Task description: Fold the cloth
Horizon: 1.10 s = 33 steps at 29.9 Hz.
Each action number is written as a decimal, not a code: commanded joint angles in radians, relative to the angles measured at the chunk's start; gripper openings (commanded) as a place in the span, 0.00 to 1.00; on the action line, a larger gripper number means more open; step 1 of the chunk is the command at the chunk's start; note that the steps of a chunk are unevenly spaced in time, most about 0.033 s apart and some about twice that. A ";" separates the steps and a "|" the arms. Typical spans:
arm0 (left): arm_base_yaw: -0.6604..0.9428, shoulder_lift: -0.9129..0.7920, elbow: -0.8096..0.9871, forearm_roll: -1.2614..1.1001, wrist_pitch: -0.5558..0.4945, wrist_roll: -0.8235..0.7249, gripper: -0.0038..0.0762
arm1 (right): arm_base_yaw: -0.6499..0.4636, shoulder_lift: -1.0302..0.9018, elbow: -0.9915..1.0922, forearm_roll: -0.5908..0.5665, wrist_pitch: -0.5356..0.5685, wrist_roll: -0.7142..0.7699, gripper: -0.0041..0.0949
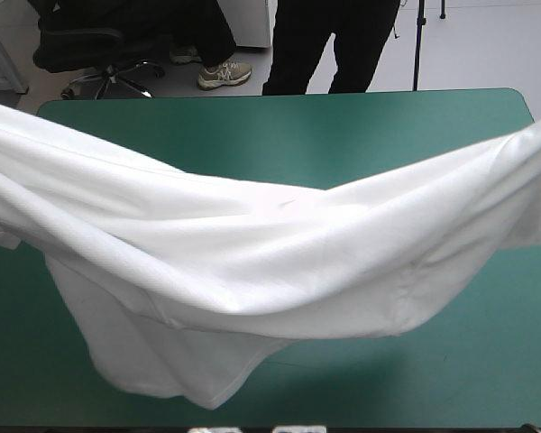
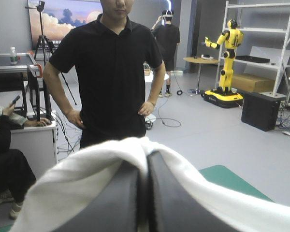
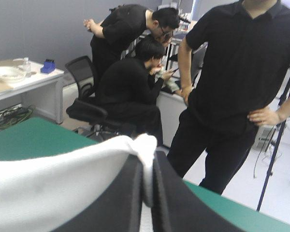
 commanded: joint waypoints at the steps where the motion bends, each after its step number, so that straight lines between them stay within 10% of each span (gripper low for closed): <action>1: -0.003 0.006 0.056 -0.032 0.036 -0.011 0.03 | 0.000 -0.016 0.070 0.018 -0.005 0.016 0.02; 13: -0.003 0.063 0.482 0.052 0.022 -0.067 0.03 | 0.000 0.069 0.437 -0.144 -0.077 0.044 0.02; 33: -0.003 0.621 0.575 0.116 -0.468 -0.052 0.03 | -0.029 0.592 0.517 -0.471 -0.363 0.113 0.02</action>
